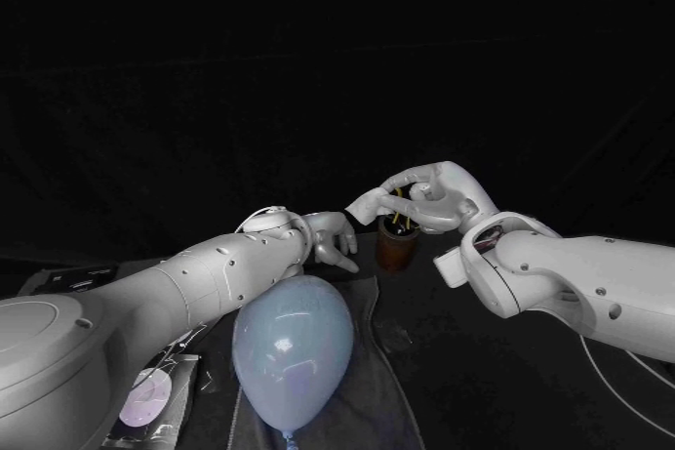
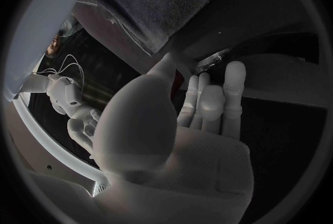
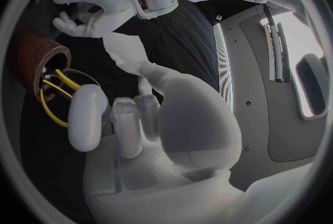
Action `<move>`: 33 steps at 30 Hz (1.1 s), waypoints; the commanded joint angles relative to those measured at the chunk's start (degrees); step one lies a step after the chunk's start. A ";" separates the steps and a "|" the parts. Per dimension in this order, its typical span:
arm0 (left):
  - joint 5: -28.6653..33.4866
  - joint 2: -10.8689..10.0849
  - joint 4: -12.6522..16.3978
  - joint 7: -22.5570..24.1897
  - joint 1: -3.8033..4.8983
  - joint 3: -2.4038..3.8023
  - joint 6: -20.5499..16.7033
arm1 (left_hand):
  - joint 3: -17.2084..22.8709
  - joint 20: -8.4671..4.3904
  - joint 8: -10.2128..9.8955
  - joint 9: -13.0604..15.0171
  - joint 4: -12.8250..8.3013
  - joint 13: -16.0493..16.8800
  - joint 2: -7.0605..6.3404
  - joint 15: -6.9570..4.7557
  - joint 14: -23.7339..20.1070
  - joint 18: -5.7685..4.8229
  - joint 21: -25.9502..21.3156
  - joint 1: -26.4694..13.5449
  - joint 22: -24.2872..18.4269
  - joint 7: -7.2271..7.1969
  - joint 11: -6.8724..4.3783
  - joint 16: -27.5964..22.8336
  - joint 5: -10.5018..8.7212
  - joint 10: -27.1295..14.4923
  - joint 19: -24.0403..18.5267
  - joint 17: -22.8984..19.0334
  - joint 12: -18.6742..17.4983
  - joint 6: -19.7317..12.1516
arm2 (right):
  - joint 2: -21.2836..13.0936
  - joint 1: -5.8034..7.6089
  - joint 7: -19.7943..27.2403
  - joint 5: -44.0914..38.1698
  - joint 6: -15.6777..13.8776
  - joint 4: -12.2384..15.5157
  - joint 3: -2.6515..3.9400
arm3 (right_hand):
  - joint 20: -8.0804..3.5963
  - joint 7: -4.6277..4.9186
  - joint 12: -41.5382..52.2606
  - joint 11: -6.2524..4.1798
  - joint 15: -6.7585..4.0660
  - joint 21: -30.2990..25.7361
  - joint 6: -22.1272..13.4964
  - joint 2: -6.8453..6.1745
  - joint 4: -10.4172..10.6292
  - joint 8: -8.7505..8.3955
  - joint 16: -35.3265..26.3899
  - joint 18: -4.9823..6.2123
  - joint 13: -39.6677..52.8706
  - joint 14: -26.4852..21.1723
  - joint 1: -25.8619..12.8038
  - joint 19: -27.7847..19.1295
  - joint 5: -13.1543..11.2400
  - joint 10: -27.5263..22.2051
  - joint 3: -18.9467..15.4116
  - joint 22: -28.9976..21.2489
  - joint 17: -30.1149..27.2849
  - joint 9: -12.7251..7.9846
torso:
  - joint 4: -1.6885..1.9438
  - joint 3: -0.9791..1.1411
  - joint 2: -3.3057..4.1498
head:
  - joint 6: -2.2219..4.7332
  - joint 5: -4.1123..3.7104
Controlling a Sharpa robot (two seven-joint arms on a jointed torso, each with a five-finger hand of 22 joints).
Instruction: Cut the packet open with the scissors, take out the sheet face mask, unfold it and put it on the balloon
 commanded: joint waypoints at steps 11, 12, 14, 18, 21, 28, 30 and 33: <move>-5.19 0.40 -0.43 -0.21 -0.27 -0.21 0.93 | -1.14 0.28 -0.16 -0.14 0.64 -0.62 0.86 0.35 0.70 0.39 1.52 2.54 2.49 0.12 0.38 1.31 -0.19 -0.20 1.44 1.47 -0.27 1.20 | -0.16 0.27 0.44 -0.51 -0.21 0.70 0.11 | 0.09 -0.02 0.20 -0.24 -0.40 0.40 0.28 0.55 -0.23 0.32 0.24 0.62 10.73 6.20 -0.01 0.03 0.18 2.64 0.02 5.27 15.05 0.05 | -0.48 0.29 0.66 | 0.23 0.27; -5.21 0.38 -0.44 -0.34 -0.27 -0.22 0.91 | -1.08 0.30 -0.13 -0.14 0.64 -0.65 0.98 0.38 0.79 0.34 1.68 2.78 2.74 0.14 0.41 1.40 -0.18 -0.15 1.60 1.62 -0.25 1.32 | -0.17 0.27 0.44 -0.51 -0.21 0.71 0.12 | 0.09 -0.02 0.20 -0.24 -0.40 0.40 0.28 0.55 -0.23 0.32 0.24 0.62 10.73 6.20 -0.01 0.03 0.18 2.64 0.02 5.27 15.05 0.05 | -0.49 0.28 0.67 | 0.25 0.25; -5.48 0.30 -0.43 -0.63 -0.26 -0.22 0.78 | -0.73 0.36 -0.09 -0.19 0.59 -0.79 1.42 0.46 0.98 0.28 2.02 3.72 3.21 0.09 0.50 1.66 -0.19 -0.02 1.87 1.82 -0.22 1.70 | -0.19 0.28 0.43 -0.51 -0.21 0.72 0.12 | 0.09 -0.02 0.20 -0.24 -0.40 0.40 0.28 0.55 -0.23 0.32 0.24 0.62 10.73 6.20 -0.01 0.03 0.18 2.64 0.02 5.27 15.05 0.05 | -0.46 0.25 0.64 | 0.29 0.19; -5.82 -0.06 -0.22 -0.98 -0.23 -0.21 0.20 | -0.10 0.44 0.25 -0.18 0.48 -0.93 1.67 0.54 1.11 0.20 2.51 4.88 3.89 -0.36 0.59 1.96 -0.18 -0.05 2.22 1.96 -0.10 2.79 | -0.29 0.29 0.42 -0.51 -0.17 0.70 0.12 | 0.09 -0.02 0.20 -0.24 -0.40 0.40 0.28 0.55 -0.23 0.32 0.24 0.62 10.73 6.20 -0.01 0.03 0.18 2.64 0.02 5.27 15.05 0.05 | -0.37 0.23 0.69 | 0.24 0.05; -6.05 -0.42 0.01 -1.21 -0.17 -0.20 -0.43 | 0.10 0.52 0.37 -0.23 0.59 -0.95 1.44 0.64 0.90 0.24 2.50 5.20 3.75 -0.60 0.70 2.05 -0.18 -0.51 1.96 1.58 0.03 3.40 | -0.36 0.29 0.40 -0.51 -0.11 0.68 0.12 | 0.09 -0.02 0.20 -0.24 -0.40 0.40 0.28 0.55 -0.23 0.32 0.24 0.62 10.73 6.20 -0.01 0.03 0.18 2.64 0.02 5.27 15.05 0.05 | -0.32 0.21 0.78 | 0.31 -0.04; -6.42 -1.25 0.46 -1.89 -0.05 -0.18 -1.17 | 0.05 0.58 0.24 -0.36 0.77 -0.88 1.04 0.72 0.91 0.20 2.69 5.21 4.02 -0.62 0.77 2.23 -0.18 -0.88 2.00 1.69 0.27 3.43 | -0.50 0.29 0.36 -0.51 0.04 0.58 0.12 | 0.09 -0.02 0.20 -0.24 -0.40 0.40 0.28 0.55 -0.23 0.32 0.24 0.62 10.73 6.20 -0.01 0.03 0.18 2.64 0.02 5.27 15.05 0.05 | -0.25 0.20 0.74 | 0.16 -0.06; -6.48 -1.41 0.52 -2.11 -0.03 -0.18 -1.20 | 0.02 0.60 0.18 -0.40 0.84 -0.86 0.94 0.74 0.89 0.19 2.75 5.20 4.12 -0.56 0.79 2.27 -0.18 -0.98 2.02 1.65 0.35 3.38 | -0.53 0.29 0.36 -0.51 0.06 0.57 0.12 | 0.09 -0.02 0.20 -0.24 -0.40 0.40 0.28 0.55 -0.23 0.32 0.24 0.62 10.73 6.20 -0.01 0.03 0.18 2.64 0.02 5.27 15.05 0.05 | -0.22 0.19 0.71 | 0.11 -0.10; -6.74 -1.63 0.63 -2.53 -0.01 -0.17 -1.22 | -0.06 0.65 -0.05 -0.54 1.04 -0.80 0.70 0.78 0.92 0.16 2.91 5.19 4.36 -0.38 0.84 2.42 -0.18 -1.32 2.09 1.75 0.56 3.13 | -0.56 0.29 0.34 -0.51 0.11 0.54 0.12 | 0.09 -0.02 0.20 -0.24 -0.40 0.40 0.28 0.55 -0.23 0.32 0.24 0.62 10.73 6.20 -0.01 0.03 0.18 2.64 0.02 5.27 15.05 0.05 | -0.27 0.21 0.76 | -0.05 -0.13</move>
